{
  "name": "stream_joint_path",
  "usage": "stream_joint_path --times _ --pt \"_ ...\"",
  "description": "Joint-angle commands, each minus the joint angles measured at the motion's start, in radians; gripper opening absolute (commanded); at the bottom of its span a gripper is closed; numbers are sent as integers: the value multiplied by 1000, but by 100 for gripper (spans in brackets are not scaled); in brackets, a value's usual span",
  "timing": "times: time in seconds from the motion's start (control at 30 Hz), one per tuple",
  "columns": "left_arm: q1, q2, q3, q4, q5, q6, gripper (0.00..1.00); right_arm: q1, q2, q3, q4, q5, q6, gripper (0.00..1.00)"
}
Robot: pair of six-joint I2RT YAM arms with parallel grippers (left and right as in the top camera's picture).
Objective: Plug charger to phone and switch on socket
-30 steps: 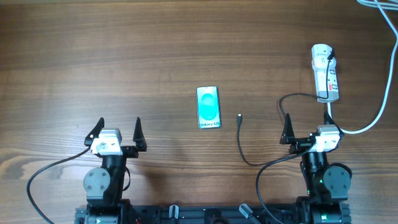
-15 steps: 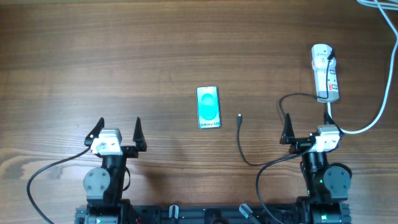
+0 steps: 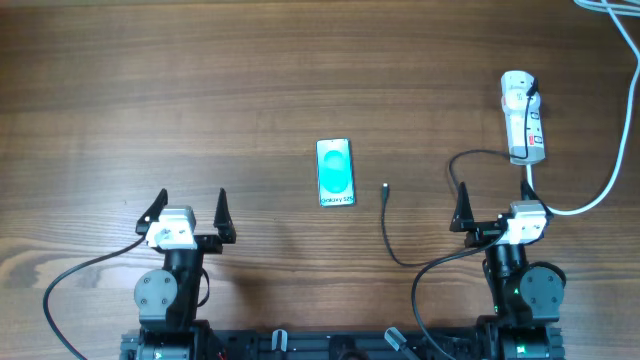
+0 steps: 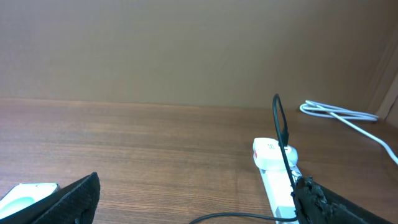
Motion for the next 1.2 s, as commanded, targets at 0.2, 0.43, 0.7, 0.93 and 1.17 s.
stream_joint_path --times 0.2,0.43,0.7,0.93,1.17 --pt "6 -9 -5 -3 2 -10 100 6 -5 -1 3 -1 -12 100" --pt "6 -9 -5 -3 2 -10 100 6 -5 -1 3 -1 -12 100" --pt "5 -9 -5 32 187 -74 100 6 -5 -1 3 0 -12 100" --pt "5 -9 -5 285 605 -258 100 6 -5 -1 3 -1 -12 100" --pt "6 27 98 494 361 -480 100 6 -5 -1 3 0 -12 100"
